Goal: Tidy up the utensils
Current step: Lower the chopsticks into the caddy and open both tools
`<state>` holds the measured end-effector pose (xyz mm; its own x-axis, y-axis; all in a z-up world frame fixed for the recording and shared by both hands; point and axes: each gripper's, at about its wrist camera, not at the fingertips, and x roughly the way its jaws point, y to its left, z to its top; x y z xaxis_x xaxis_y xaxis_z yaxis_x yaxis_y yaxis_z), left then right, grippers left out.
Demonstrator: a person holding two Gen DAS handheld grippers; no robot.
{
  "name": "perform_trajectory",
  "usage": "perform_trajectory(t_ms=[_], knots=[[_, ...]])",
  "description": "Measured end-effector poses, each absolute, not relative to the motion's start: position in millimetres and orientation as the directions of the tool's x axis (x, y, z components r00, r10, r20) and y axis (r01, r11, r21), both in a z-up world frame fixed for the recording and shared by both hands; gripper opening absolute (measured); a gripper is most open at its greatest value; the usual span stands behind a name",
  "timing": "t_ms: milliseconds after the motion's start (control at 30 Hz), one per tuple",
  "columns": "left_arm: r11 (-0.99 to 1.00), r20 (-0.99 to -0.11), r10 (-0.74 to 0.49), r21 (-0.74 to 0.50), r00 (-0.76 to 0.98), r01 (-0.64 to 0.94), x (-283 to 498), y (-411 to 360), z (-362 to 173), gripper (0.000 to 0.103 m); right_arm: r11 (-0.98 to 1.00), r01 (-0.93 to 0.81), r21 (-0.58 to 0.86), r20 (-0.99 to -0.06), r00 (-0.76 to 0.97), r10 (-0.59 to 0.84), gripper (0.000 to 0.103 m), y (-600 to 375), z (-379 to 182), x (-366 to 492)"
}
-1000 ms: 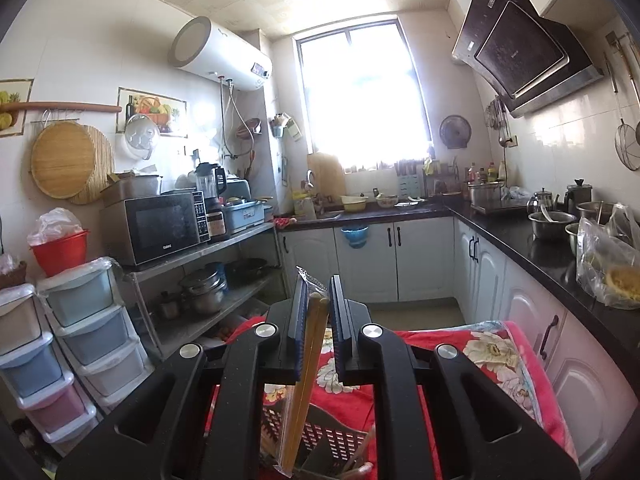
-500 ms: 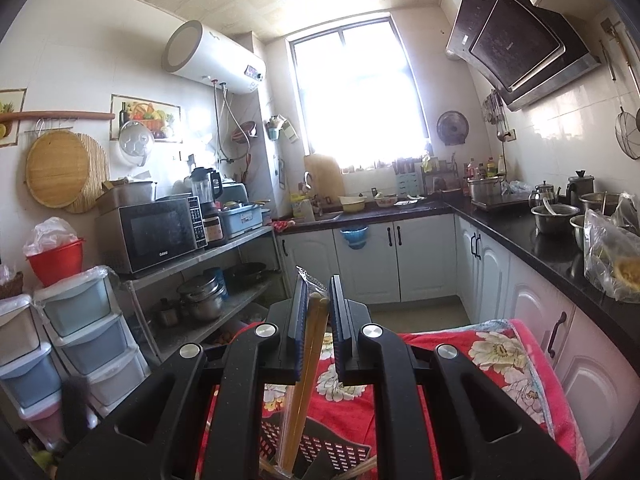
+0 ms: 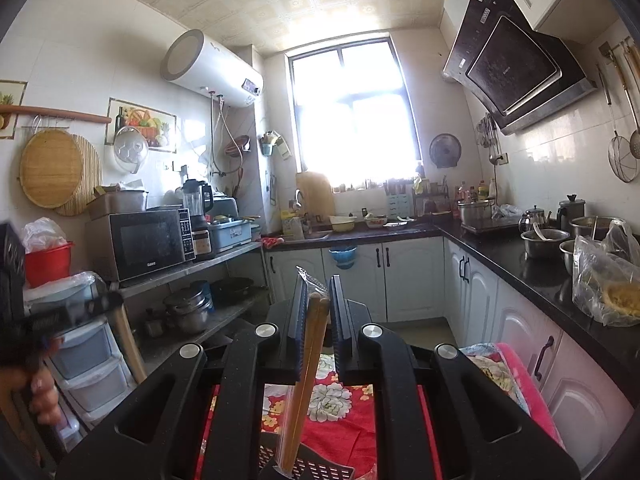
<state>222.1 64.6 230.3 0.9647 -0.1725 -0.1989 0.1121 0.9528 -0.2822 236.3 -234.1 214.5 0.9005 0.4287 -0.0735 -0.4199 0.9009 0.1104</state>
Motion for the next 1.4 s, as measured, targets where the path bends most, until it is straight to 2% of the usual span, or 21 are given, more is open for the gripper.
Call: perform_trajectory(t_ms=[267,533,867,1067,1400], knots=[[0.976,-0.136,-0.046,-0.217,0.990,0.015,255,49,235,0.003,0.897,-0.430,0.104,-0.092,0.893,0.440,0.011,-217,199,244],[0.972,-0.201,-0.080,-0.232,0.976,0.032,276,44,186,0.003,0.899,-0.435,0.051,-0.110,0.892,0.438,0.011,-199,171,247],[0.974,-0.257,-0.108,-0.222,0.960,0.050,277,39,140,0.003,0.906,-0.415,0.089,-0.207,0.882,0.424,0.011,-196,124,254],[0.973,-0.288,-0.128,-0.221,0.949,0.065,272,40,127,0.003,0.900,-0.423,0.104,-0.227,0.871,0.435,0.012,-199,114,245],[0.968,-0.327,-0.153,-0.242,0.933,0.074,265,43,116,0.004,0.897,-0.421,0.138,-0.270,0.855,0.443,0.028,-212,108,223]])
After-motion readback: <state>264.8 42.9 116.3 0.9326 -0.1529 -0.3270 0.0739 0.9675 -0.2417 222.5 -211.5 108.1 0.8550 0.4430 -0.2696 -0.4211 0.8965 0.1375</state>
